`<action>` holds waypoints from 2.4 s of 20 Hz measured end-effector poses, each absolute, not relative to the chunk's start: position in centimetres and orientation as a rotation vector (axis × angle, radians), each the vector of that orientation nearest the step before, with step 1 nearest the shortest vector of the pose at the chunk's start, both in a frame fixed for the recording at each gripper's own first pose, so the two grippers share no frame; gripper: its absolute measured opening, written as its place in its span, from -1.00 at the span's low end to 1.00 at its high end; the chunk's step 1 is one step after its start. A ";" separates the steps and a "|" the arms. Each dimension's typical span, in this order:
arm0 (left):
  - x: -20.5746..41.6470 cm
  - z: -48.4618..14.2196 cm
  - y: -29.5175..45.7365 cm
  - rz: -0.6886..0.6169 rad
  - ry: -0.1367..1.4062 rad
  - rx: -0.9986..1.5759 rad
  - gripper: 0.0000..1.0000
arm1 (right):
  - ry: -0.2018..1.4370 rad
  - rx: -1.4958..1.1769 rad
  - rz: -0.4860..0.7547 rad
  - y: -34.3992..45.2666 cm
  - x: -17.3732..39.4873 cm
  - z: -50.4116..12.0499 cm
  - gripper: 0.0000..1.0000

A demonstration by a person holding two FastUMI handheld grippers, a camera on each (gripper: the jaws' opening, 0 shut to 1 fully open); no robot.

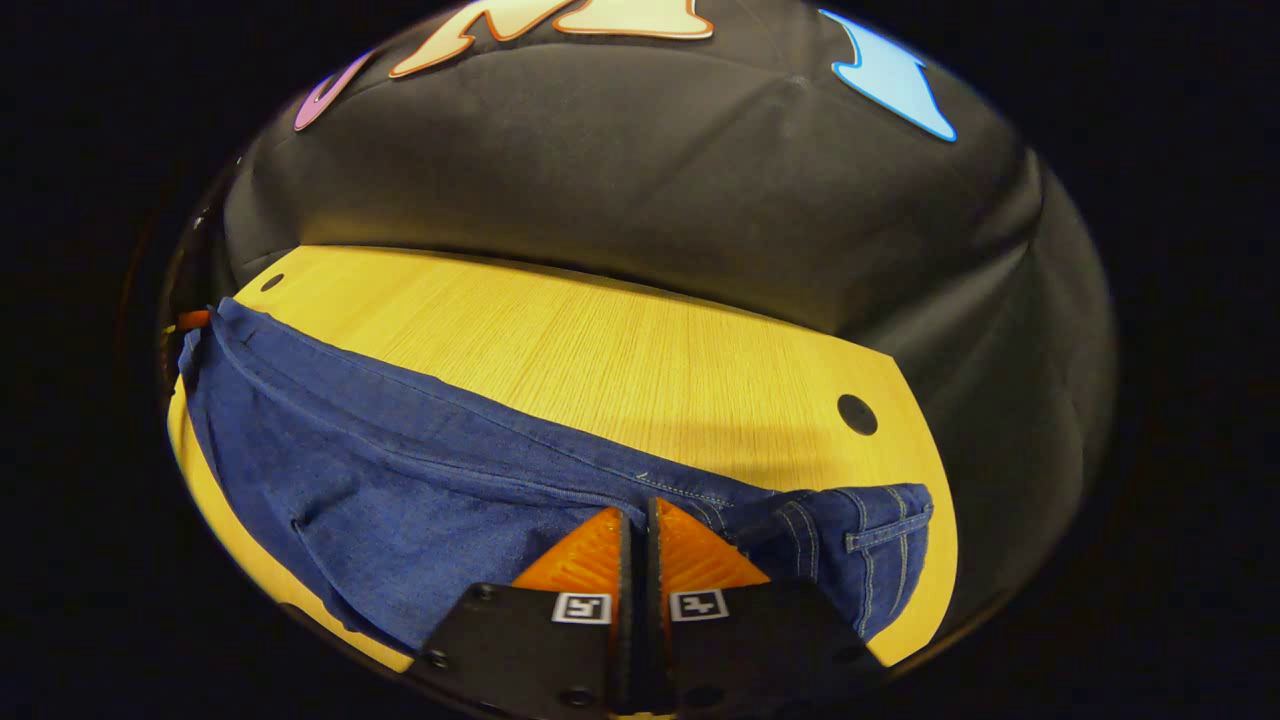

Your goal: Grasp the waist and the cuffs of the jeans and fold them to make the two legs overlap; first hold the waist and fold one-third of the jeans toward the cuffs, then hold the cuffs and fold the remaining one-third in the same direction to finish folding.

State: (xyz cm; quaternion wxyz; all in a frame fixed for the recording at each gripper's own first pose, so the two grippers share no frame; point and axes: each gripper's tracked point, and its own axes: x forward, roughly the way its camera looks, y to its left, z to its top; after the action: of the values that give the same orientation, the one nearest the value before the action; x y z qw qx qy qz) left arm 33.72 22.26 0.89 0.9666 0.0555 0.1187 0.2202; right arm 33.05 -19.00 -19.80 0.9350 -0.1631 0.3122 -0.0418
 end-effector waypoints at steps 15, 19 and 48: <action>24.1 6.4 17.1 0.467 0.076 -0.021 0.92 | 0.582 -0.122 -0.292 -30.4 21.0 -12.6 0.98; 20.4 4.3 13.1 0.434 0.079 -0.094 0.90 | 0.643 -0.071 -0.297 -33.2 19.9 -15.6 0.98; 12.3 0.3 -4.4 0.278 0.103 -0.084 0.89 | 0.692 0.064 -0.237 -32.2 20.5 -20.9 -0.72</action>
State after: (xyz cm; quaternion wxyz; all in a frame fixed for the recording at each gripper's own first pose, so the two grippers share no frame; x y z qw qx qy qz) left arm 12.31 -4.41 0.29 0.9882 -0.0417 0.0515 0.1384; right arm 20.54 -32.18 -20.86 0.9333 0.0315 0.3384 -0.1160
